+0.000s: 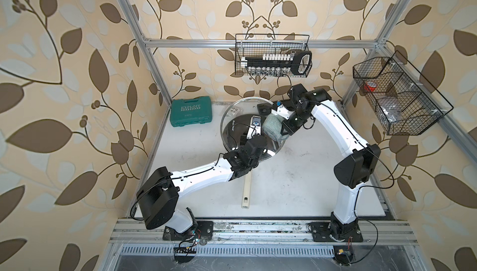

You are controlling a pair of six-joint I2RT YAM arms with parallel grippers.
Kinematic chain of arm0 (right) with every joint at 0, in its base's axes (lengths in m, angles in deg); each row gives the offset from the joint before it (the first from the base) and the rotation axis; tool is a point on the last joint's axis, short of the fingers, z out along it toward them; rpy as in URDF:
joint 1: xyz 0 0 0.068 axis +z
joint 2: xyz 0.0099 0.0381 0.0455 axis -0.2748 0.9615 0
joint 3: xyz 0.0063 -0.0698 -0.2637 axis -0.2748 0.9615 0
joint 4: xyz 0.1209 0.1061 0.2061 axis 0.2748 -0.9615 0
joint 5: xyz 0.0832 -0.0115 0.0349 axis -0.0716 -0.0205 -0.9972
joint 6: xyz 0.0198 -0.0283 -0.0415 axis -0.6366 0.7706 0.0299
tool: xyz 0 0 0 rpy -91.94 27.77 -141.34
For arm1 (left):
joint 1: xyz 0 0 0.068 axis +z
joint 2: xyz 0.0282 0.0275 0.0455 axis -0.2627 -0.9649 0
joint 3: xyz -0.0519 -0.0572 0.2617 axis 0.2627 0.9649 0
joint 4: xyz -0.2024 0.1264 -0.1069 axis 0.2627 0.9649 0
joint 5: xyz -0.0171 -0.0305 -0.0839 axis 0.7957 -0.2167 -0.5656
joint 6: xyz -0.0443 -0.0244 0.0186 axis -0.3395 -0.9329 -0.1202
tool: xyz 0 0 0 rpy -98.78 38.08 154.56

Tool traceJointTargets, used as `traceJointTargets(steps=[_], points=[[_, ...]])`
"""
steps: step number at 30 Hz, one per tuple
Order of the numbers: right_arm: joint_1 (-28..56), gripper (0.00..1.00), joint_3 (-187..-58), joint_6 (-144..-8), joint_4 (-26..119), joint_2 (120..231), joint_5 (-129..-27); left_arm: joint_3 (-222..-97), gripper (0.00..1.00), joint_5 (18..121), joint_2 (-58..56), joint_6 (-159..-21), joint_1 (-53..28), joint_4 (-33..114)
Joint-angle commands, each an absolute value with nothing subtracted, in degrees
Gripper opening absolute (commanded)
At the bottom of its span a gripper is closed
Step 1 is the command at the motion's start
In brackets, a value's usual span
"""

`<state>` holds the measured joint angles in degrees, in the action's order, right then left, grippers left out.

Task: Wipe the pot lid with a cloth
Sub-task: Wipe the pot lid.

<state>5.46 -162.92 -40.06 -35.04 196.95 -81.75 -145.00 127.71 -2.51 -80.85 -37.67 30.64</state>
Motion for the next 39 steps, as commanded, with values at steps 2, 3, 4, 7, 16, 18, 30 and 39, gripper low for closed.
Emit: traceJointTargets(steps=[2,3,4,7,16,18,30,39], points=[[7.11,0.0,-156.46,-39.82,-32.75,191.96,-83.64,-149.52,0.0,133.12,0.19,-82.5,-38.21,10.69],[7.6,0.0,-155.23,-39.95,-32.4,191.09,-83.6,-149.77,0.0,133.09,0.19,-82.87,-38.21,10.94],[8.14,0.0,-154.24,-40.1,-32.17,190.43,-83.63,-149.84,0.0,133.1,0.19,-83.21,-38.21,11.02],[8.83,0.0,-153.12,-40.42,-32.11,189.54,-83.91,-149.83,0.0,133.21,0.19,-84.4,-38.21,11.2],[7.17,0.0,-163.66,-41.51,-34.31,193.32,-83.12,-148.43,0.0,133.67,0.19,-86.9,-38.21,12.48],[6.86,0.0,-167.74,-41.58,-35.36,195.45,-83.03,-148.12,0.0,133.26,0.36,-87.4,-38.21,12.89],[6.71,0.0,-189.42,-41.95,-38.08,210.15,-75.77,-148.05,0.0,129.46,0.45,-87.41,-38.29,15.58],[6.56,0.0,-192.58,-42.19,-36.62,212.88,-73.25,-146.71,0.0,128.98,1.42,-87.45,-38.38,15.03]])
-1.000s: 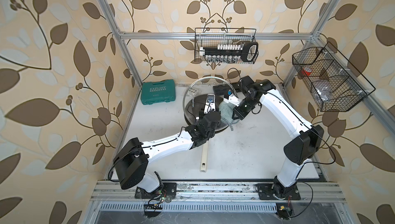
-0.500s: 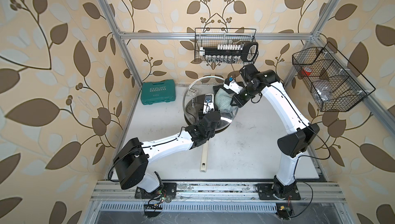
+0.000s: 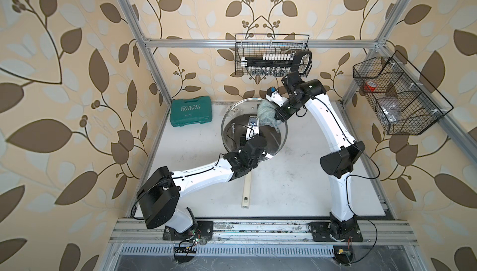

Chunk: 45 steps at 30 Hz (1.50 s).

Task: Wipe the pot lid with a cloth
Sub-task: Wipe the pot lid.

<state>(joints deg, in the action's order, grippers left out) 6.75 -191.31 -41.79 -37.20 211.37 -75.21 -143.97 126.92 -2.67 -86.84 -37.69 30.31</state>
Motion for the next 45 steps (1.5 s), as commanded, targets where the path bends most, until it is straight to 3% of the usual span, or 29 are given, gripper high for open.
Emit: traceJointTargets(steps=[1,16,30,38,45], points=[[6.6,0.0,-192.07,-42.06,-36.77,212.67,-73.43,-146.79,0.0,129.23,1.51,-87.23,-38.38,14.81],[8.08,0.0,-157.05,-40.14,-29.69,191.99,-77.11,-148.01,0.0,133.21,0.19,-85.61,-38.28,8.41],[11.14,0.0,-141.33,-41.43,-25.52,183.18,-82.34,-150.34,0.0,140.26,-3.42,-87.33,-38.05,10.36],[8.58,0.0,-134.12,-40.76,-26.9,176.11,-83.6,-157.74,0.0,134.96,-3.02,-91.81,-35.66,31.41],[-2.74,0.0,-127.51,-36.86,-27.8,171.75,-88.03,-165.77,0.0,125.6,-3.57,-95.84,-31.7,50.83]])
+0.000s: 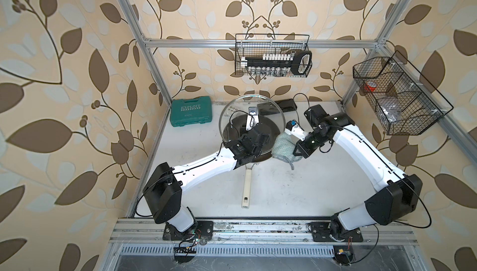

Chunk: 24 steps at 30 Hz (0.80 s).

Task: Wipe the pot lid with a cloth
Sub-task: Wipe the pot lid, then place the pot lid on the cooking pot.

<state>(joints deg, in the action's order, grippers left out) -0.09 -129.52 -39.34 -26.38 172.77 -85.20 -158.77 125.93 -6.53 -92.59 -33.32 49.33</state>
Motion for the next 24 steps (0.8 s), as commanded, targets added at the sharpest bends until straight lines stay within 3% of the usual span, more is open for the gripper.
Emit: traceJointTargets(steps=[1,7,15,24], points=[[-4.51,0.0,-126.95,-36.14,-27.97,171.62,-88.57,-166.92,0.0,124.51,-3.82,-96.21,-31.0,53.02],[-11.58,0.0,-123.36,-34.57,-25.0,172.55,-89.34,-173.05,0.0,116.75,-7.26,-97.62,-27.42,62.78],[-19.48,0.0,-120.21,-39.91,-14.77,179.47,-89.13,-176.14,0.0,111.47,-13.08,-97.13,-25.73,63.87],[-20.34,0.0,-119.33,-39.71,-8.8,182.88,-79.58,-174.7,0.0,110.1,-16.93,-96.07,-25.2,58.57]])
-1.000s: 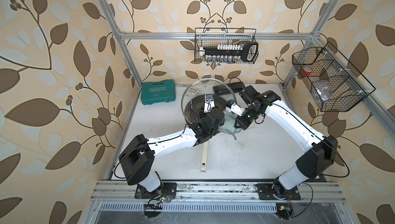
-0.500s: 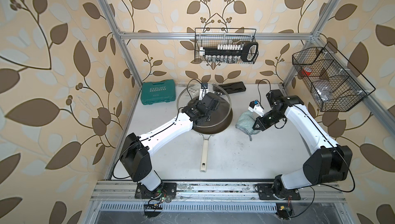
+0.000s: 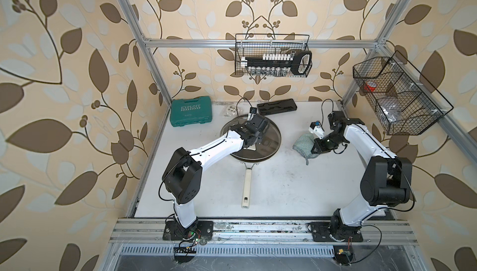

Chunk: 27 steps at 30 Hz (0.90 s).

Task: Wipe the pot lid with a cloth
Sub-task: Place the pot lid on the cooking pot.

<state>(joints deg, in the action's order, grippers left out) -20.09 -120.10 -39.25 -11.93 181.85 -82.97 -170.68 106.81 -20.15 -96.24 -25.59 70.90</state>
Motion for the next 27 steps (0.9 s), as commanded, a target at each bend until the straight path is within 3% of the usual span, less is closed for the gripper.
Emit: traceJointTargets(steps=[1,5,12,14,19,27], points=[[-20.49,0.0,-119.5,-39.6,-8.52,183.75,-79.39,-174.58,0.0,110.14,-17.29,-96.09,-25.2,58.25],[-21.03,0.05,-120.03,-38.98,-7.2,186.82,-78.86,-174.07,0.0,109.75,-18.4,-96.08,-25.15,56.88],[-21.87,0.25,-119.98,-38.13,-4.84,190.43,-77.94,-172.16,0.0,110.66,-18.52,-95.57,-25.13,53.99],[-21.94,0.37,-119.68,-38.08,-4.56,190.67,-78.1,-172.14,0.0,110.8,-18.86,-94.9,-25.19,53.62],[-22.01,0.47,-119.21,-37.74,-4.64,190.17,-78.72,-171.12,0.0,111.02,-18.95,-93.99,-25.12,52.44],[-22.01,0.49,-119.46,-37.55,-5.63,189.11,-80.37,-166.87,0.0,111.42,-18.46,-94.57,-25.2,49.02]])
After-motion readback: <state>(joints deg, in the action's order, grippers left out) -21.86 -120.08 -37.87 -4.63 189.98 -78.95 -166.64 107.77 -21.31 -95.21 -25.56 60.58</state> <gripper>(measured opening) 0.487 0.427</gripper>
